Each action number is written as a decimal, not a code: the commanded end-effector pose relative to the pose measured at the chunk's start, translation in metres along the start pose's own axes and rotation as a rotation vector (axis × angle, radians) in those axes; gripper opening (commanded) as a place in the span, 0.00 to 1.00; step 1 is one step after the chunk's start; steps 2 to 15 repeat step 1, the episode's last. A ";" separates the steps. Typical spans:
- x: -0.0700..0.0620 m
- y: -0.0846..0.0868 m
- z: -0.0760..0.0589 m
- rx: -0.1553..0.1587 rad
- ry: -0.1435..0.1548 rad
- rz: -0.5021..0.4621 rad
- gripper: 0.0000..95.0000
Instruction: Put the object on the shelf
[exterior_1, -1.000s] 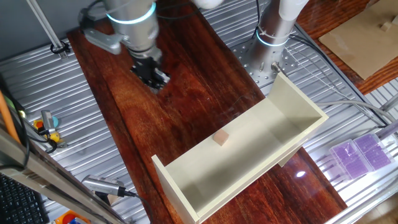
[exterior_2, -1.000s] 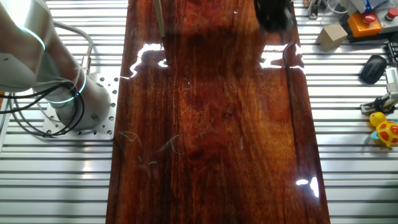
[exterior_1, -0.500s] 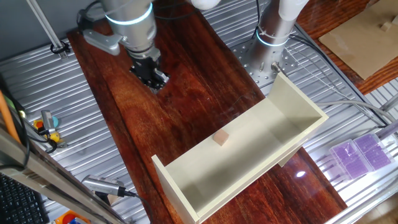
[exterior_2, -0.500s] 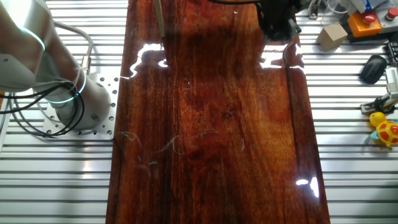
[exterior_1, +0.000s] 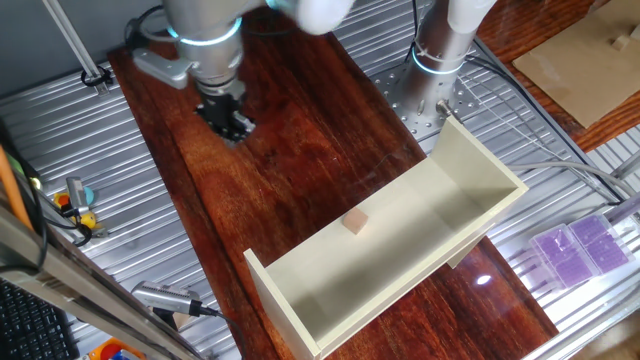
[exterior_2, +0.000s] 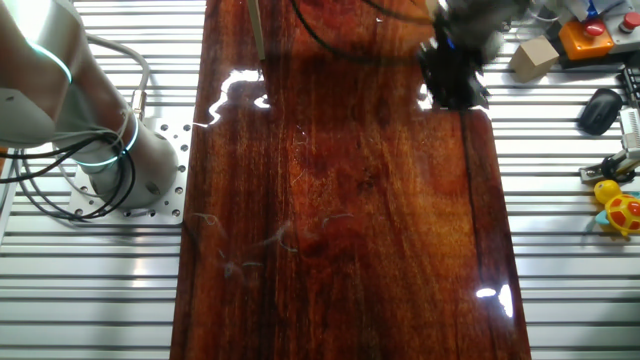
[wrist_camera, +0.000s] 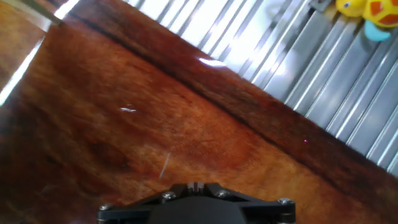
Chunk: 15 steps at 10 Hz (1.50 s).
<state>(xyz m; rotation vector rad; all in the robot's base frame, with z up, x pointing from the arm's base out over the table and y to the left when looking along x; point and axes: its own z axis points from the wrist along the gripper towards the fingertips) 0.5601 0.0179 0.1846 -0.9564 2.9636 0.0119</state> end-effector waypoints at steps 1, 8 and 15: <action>0.002 0.001 0.000 -0.015 0.018 -0.016 0.00; 0.002 0.001 0.000 -0.015 0.018 -0.016 0.00; 0.002 0.001 0.000 -0.015 0.018 -0.016 0.00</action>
